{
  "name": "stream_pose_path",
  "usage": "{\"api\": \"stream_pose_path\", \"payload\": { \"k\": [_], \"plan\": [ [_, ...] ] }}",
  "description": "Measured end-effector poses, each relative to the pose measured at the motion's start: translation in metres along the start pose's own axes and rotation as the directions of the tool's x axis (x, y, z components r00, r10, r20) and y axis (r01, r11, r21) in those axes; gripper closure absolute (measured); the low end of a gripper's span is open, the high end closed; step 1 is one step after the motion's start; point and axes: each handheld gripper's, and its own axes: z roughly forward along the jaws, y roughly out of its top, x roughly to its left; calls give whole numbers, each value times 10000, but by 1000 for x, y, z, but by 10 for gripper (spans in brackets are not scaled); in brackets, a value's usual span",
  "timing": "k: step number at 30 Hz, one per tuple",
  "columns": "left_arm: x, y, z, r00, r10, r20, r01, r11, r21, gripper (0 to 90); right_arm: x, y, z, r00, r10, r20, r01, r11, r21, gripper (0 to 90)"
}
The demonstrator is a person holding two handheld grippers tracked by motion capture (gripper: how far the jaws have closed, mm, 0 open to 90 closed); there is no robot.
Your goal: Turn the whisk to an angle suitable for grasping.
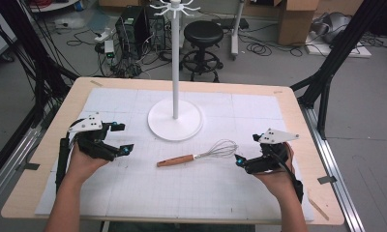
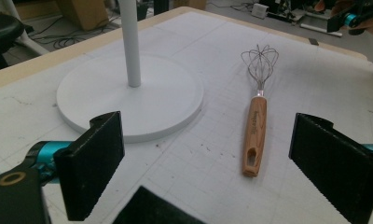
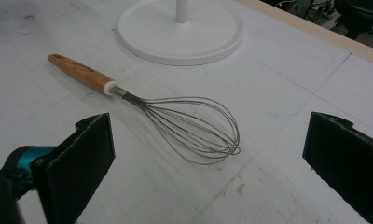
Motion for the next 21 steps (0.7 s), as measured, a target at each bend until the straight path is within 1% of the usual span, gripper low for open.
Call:
{"api": "stream_pose_path", "payload": {
  "k": [6,8,12,14,17,21],
  "plan": [
    [0,1,2,9998,-73,171,75,9999,-107,70,-1,0,-1,10000,78,-38,-79,9999,-80,8],
    [1,0,4,9997,-90,224,91,10000,-35,66,0,2,-2,10000,67,-56,-67,9998,-162,8],
    [1,0,6,9996,-179,211,178,9998,16,43,1,4,-2,10000,33,-73,-34,9998,-181,8],
    [1,0,6,9997,-209,113,209,9998,-24,16,1,4,-1,10000,48,-59,-49,9998,-174,8],
    [0,1,4,9997,-199,136,202,9996,-219,16,1,3,-2,10000,52,-40,-52,9999,-156,8],
    [0,1,4,9998,-207,82,209,9996,-199,16,0,3,-3,10000,27,-23,-28,9998,-212,8]
  ]
}}
